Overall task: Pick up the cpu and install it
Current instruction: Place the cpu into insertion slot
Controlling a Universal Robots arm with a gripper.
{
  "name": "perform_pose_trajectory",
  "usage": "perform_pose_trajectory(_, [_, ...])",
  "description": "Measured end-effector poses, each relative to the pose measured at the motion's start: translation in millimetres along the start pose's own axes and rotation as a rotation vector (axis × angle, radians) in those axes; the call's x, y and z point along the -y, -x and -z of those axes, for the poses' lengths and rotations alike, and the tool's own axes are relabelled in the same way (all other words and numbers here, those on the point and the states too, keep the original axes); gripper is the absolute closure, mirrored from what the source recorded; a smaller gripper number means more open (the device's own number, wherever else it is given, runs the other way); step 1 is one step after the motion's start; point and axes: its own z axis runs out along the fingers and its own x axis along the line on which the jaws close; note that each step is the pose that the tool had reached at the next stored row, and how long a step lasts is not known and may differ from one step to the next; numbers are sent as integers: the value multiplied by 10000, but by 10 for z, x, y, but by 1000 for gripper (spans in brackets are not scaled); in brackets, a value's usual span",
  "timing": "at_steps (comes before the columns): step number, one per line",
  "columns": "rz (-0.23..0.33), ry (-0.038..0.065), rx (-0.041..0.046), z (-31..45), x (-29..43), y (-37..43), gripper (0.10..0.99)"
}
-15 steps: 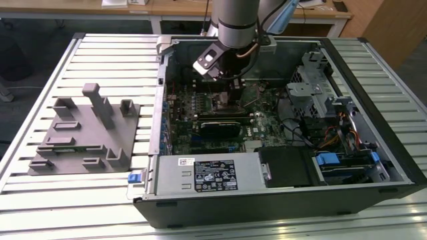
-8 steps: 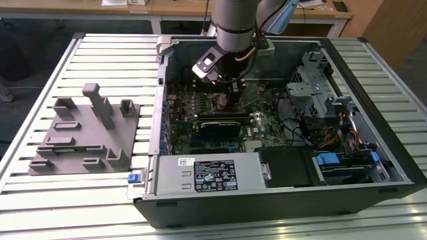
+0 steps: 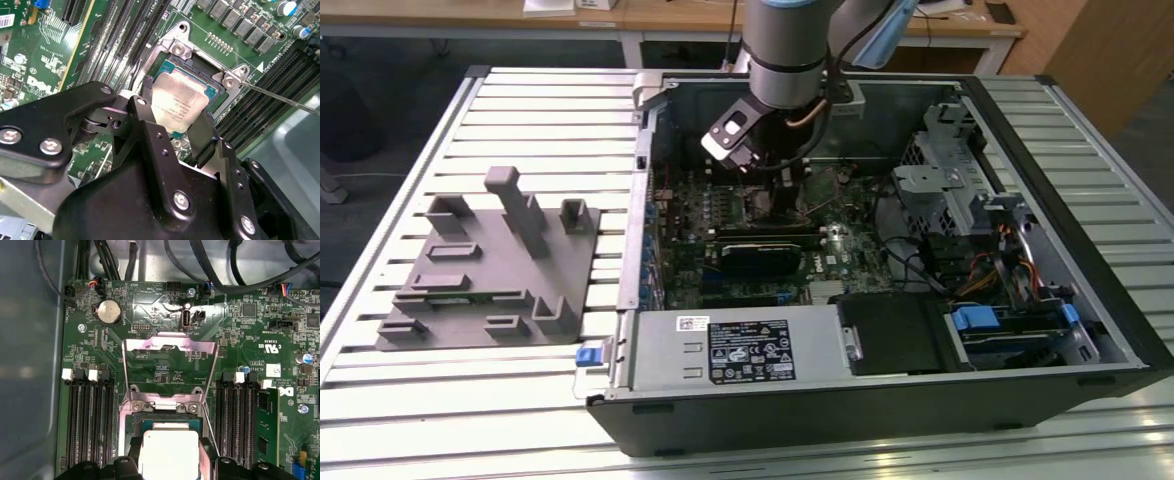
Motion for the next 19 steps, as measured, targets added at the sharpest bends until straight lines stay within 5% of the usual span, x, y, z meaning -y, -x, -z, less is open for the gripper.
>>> perform_pose_trajectory(19, [-8,-1,1,-69,-6,-6,557])
